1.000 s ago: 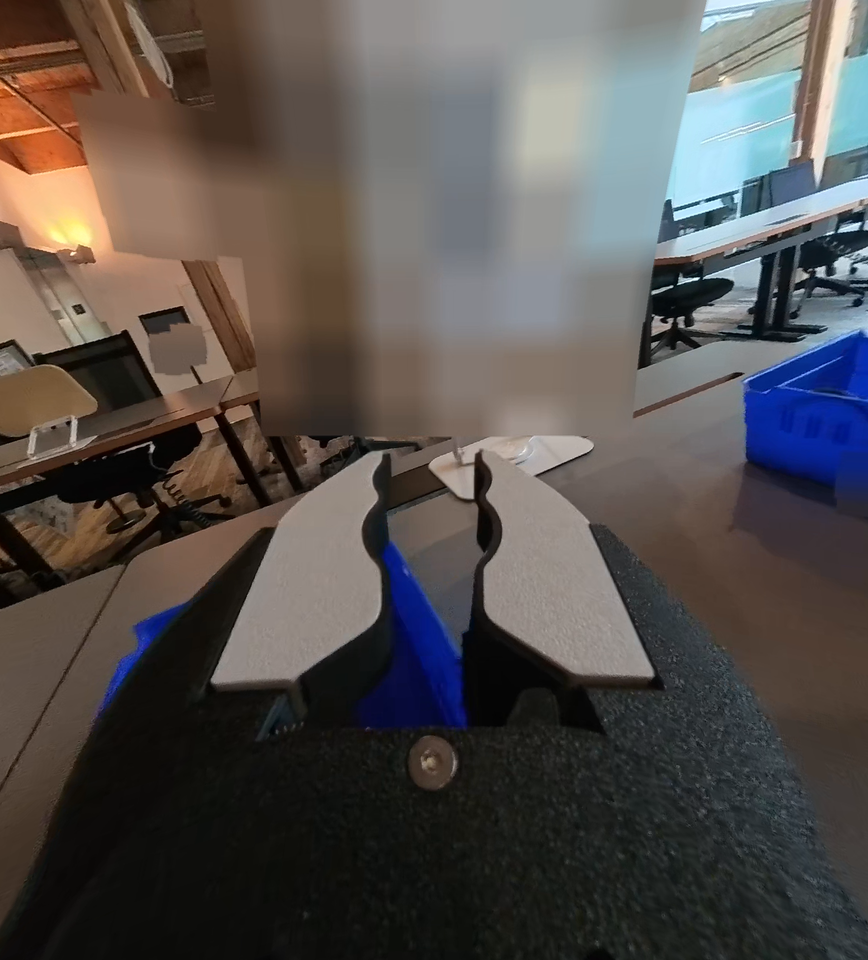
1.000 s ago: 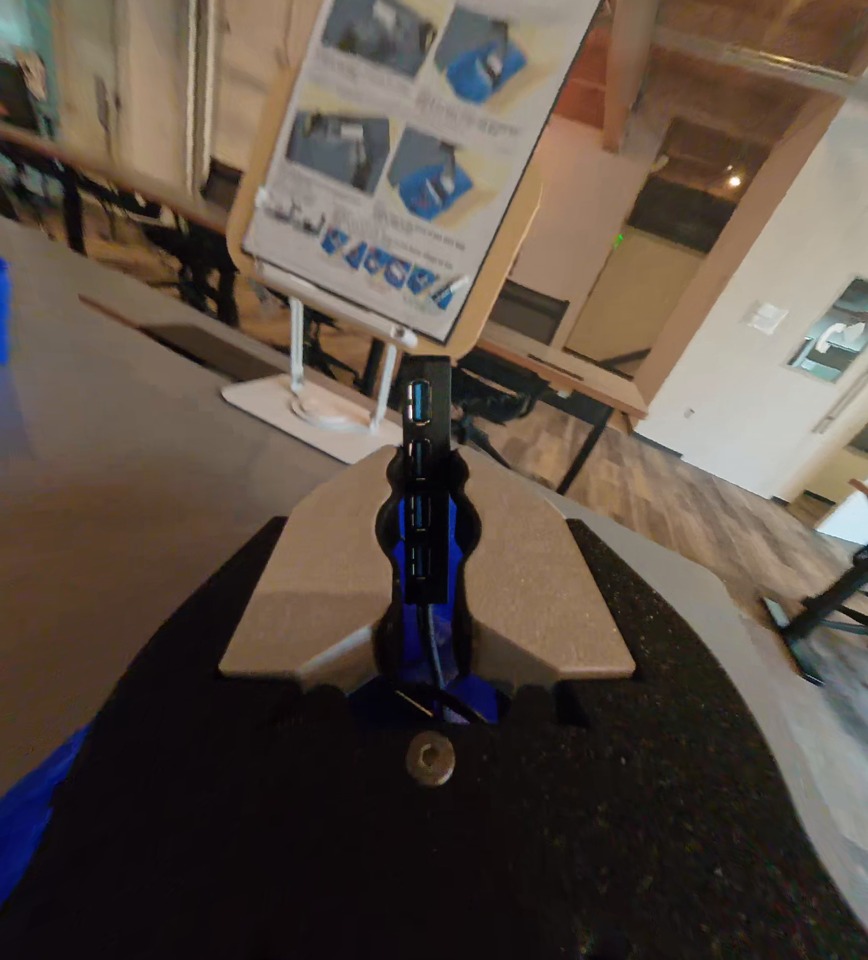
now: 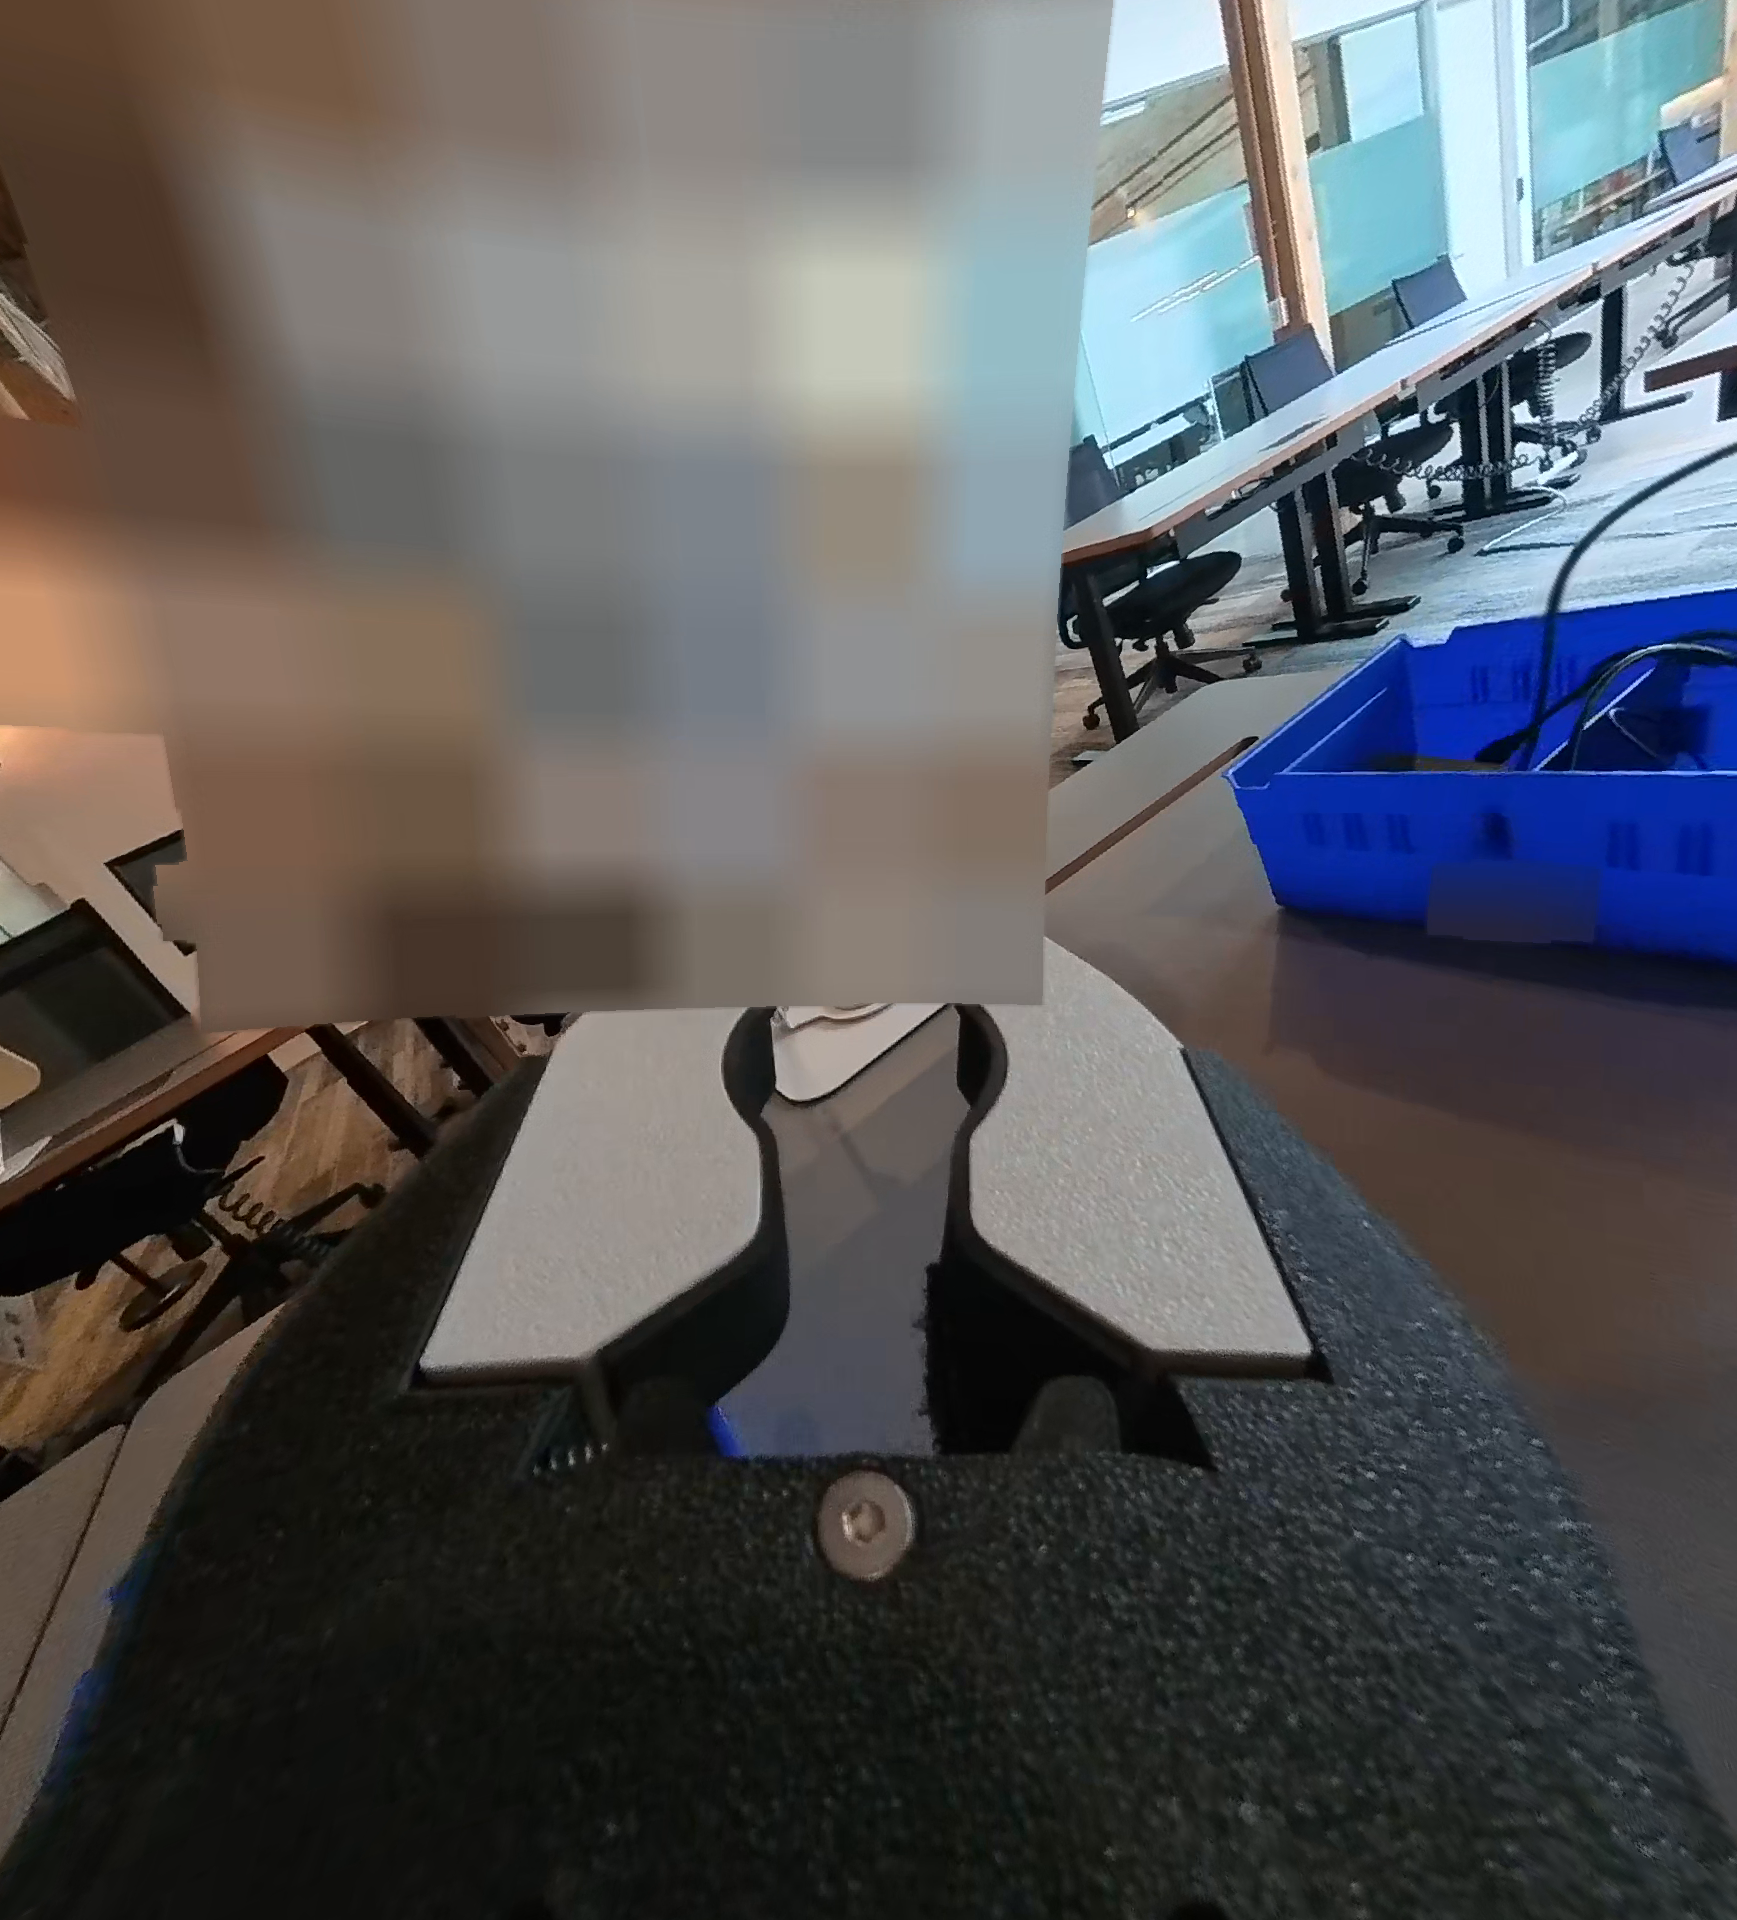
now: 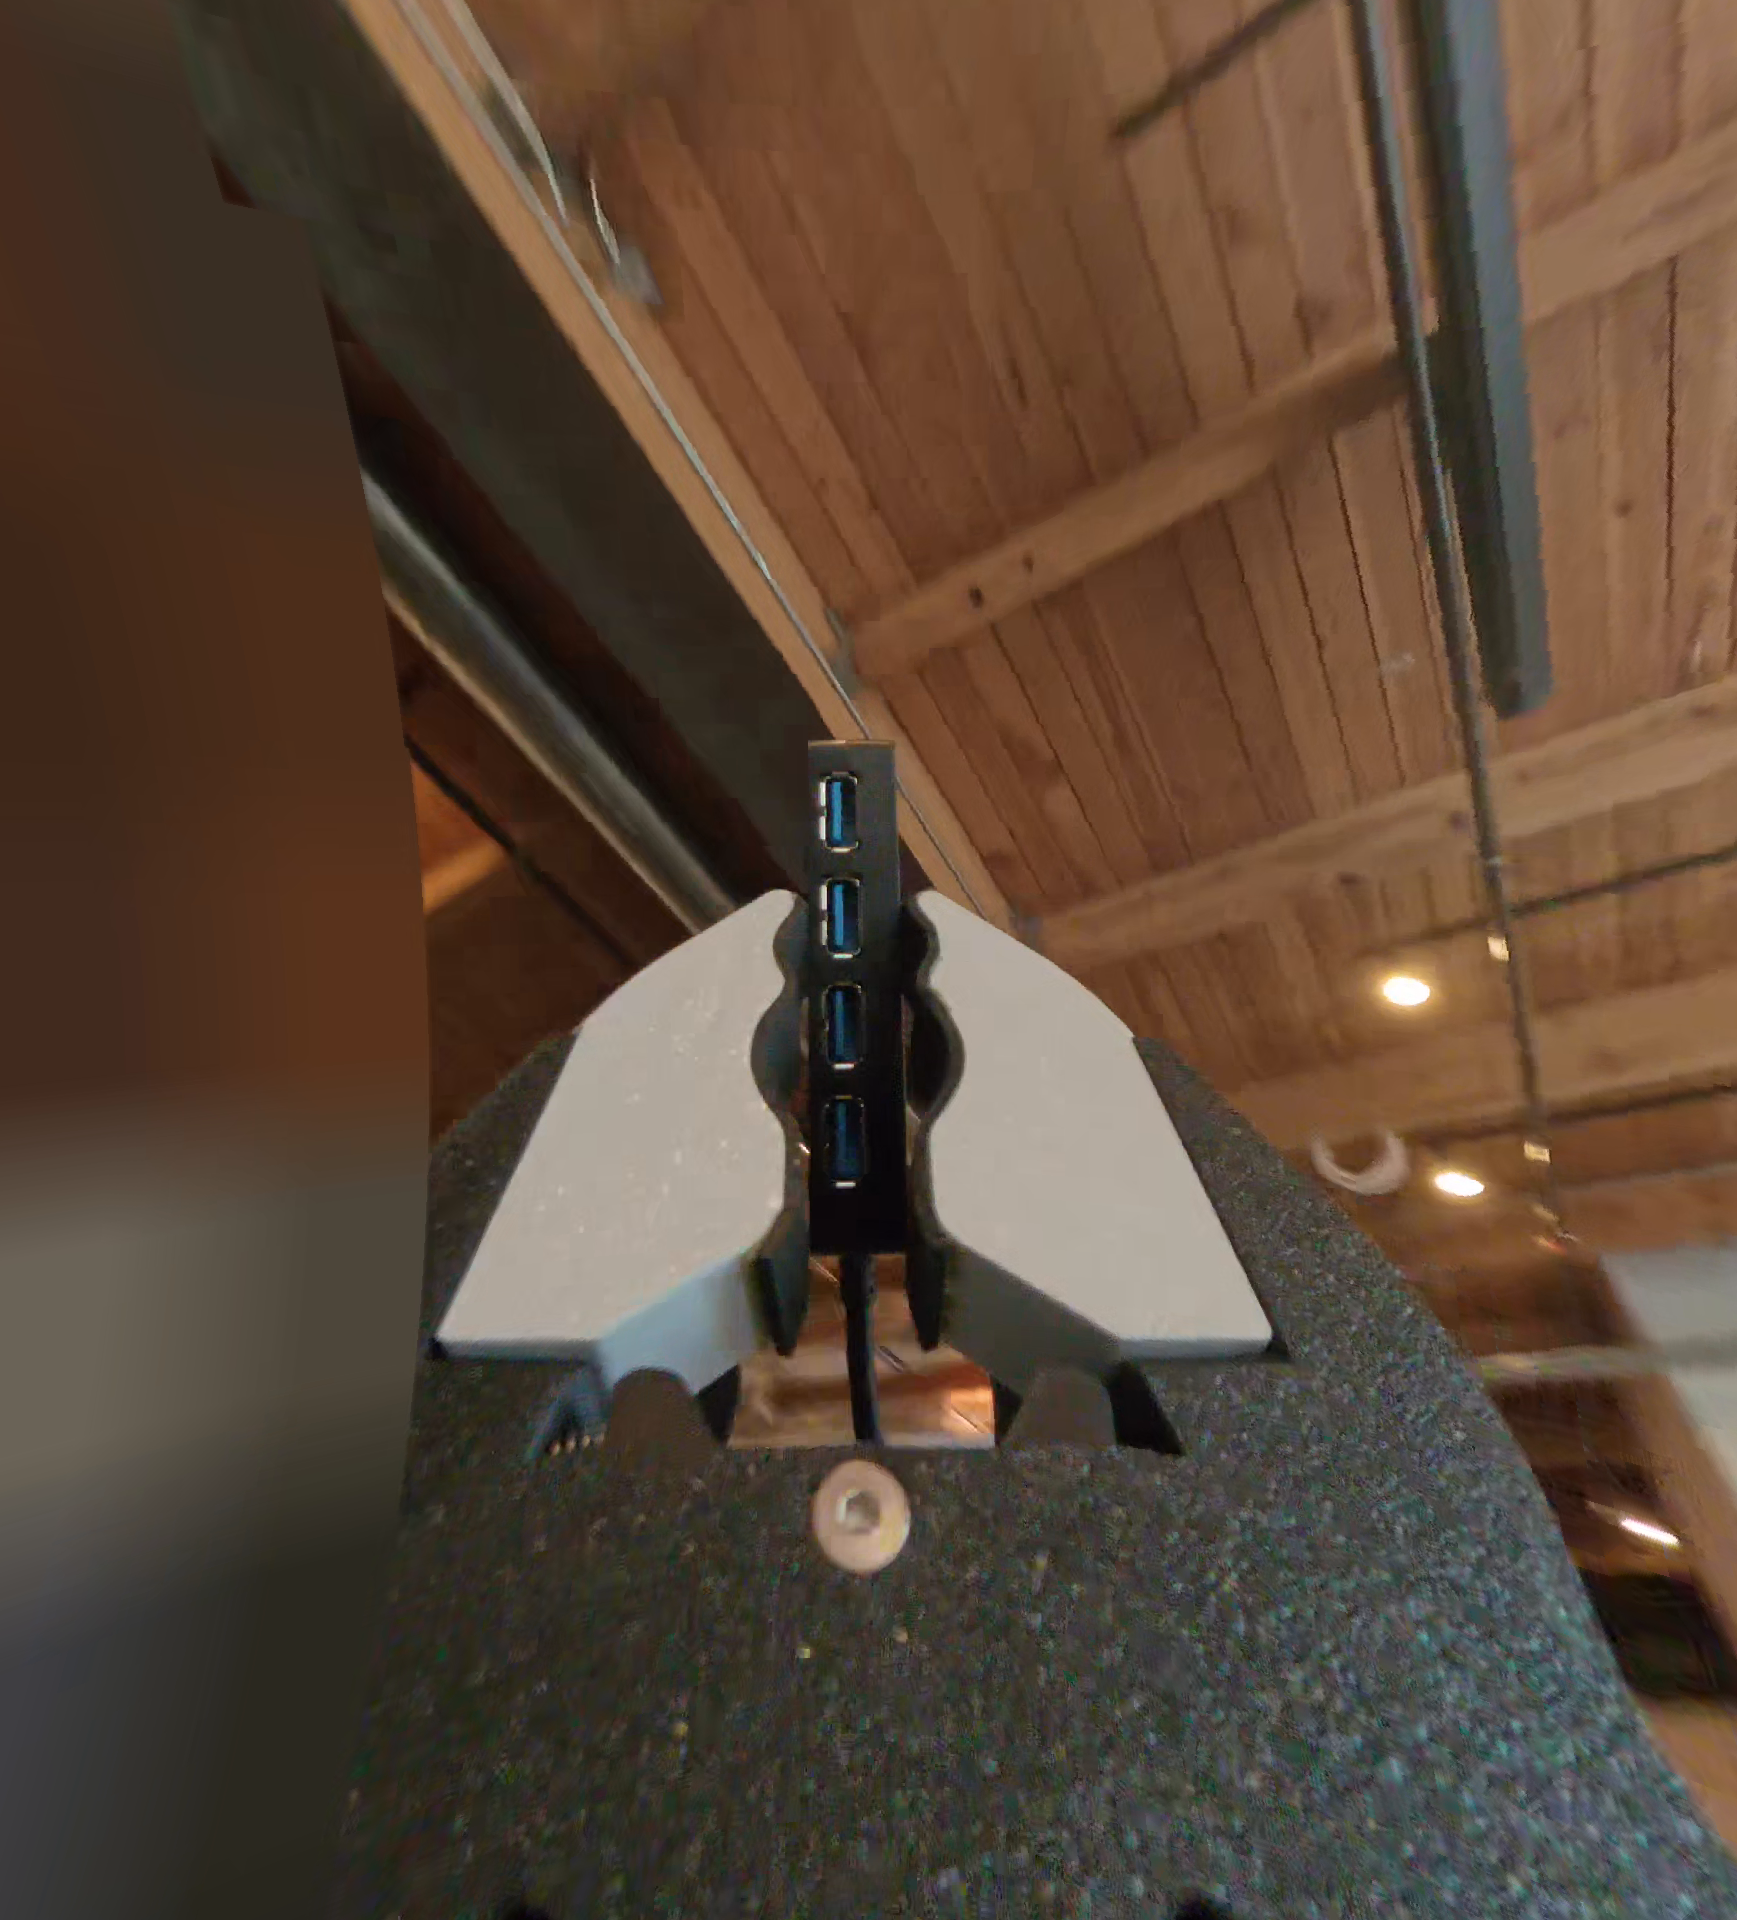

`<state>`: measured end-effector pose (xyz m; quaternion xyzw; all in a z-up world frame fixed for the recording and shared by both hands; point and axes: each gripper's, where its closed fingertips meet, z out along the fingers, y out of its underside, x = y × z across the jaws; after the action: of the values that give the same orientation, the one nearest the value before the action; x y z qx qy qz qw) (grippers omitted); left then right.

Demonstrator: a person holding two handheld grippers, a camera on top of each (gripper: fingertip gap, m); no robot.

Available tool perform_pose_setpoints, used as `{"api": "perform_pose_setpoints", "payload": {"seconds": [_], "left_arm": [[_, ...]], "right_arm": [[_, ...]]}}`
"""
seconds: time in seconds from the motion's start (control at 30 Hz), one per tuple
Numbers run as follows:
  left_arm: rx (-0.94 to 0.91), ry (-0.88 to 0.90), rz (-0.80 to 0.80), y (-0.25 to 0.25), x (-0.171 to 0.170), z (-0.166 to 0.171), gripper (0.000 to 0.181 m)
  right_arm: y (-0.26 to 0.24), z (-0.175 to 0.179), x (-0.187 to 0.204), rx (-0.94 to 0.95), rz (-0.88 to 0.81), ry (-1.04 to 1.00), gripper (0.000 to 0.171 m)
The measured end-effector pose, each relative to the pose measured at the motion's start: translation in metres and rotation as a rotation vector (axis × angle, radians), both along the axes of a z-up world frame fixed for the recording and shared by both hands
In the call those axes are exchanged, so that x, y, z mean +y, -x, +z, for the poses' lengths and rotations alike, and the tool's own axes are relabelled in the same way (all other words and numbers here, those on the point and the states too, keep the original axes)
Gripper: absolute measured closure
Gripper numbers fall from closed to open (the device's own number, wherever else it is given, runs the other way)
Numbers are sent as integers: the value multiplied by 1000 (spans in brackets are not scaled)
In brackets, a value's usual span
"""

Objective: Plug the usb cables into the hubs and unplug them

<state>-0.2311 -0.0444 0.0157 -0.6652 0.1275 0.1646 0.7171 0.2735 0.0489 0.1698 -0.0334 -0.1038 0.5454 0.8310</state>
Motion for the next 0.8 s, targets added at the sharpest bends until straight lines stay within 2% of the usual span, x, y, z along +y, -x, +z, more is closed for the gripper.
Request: {"api": "perform_pose_setpoints", "payload": {"seconds": [0.13,0.33,0.43,0.53,0.63,0.8], "left_arm": [[4,3,-6,-2,1,-1,150],[11,-18,15,3,-7,7,150],[11,-41,18,3,-15,13,150],[22,-78,36,7,-29,23,150],[3,-138,40,13,-46,35,150],[-49,-224,32,24,-71,48,150]], "right_arm": [[-24,2,-23,135,289,-80,155],[-27,19,-32,212,345,-120,156],[-14,59,-25,220,274,-146,156],[11,112,-13,220,308,-157,156],[45,168,-8,219,257,-159,156],[97,238,-33,249,412,-215,156]]}}
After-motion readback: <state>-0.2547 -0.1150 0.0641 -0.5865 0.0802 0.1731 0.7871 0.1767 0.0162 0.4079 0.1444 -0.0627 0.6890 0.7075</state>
